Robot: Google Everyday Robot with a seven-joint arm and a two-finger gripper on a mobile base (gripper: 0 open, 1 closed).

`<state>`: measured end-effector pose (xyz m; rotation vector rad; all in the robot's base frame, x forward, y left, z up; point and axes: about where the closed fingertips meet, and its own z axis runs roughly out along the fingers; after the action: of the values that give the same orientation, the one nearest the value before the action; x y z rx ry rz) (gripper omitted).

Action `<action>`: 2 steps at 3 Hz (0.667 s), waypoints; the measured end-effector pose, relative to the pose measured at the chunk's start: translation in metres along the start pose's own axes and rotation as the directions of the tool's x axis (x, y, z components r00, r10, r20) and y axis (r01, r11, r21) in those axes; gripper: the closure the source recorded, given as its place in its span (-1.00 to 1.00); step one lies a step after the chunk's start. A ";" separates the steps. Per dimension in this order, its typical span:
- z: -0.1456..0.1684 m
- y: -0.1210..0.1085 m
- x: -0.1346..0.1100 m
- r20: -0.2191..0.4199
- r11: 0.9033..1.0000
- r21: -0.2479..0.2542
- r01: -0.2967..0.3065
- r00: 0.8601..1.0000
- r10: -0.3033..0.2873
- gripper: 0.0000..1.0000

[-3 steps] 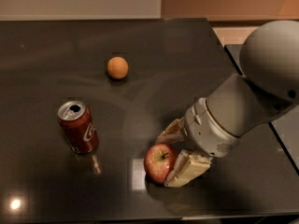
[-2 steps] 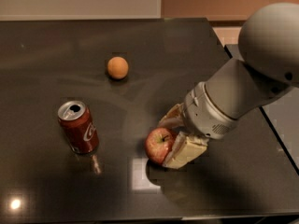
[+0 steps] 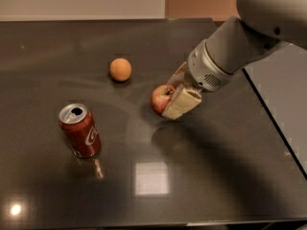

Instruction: Move apple near orange

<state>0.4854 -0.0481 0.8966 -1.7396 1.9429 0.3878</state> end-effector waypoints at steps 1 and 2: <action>0.008 -0.053 -0.004 0.027 0.997 0.050 -0.065 0.998 0.064 1.00; 0.025 -0.094 -0.014 0.075 0.993 0.071 -0.095 0.993 0.089 1.00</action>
Offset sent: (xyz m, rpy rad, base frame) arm 0.1544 0.0218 -0.0090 0.1478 -0.0380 -0.1532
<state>0.5828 -0.0367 0.8939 -1.5728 1.9661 0.3997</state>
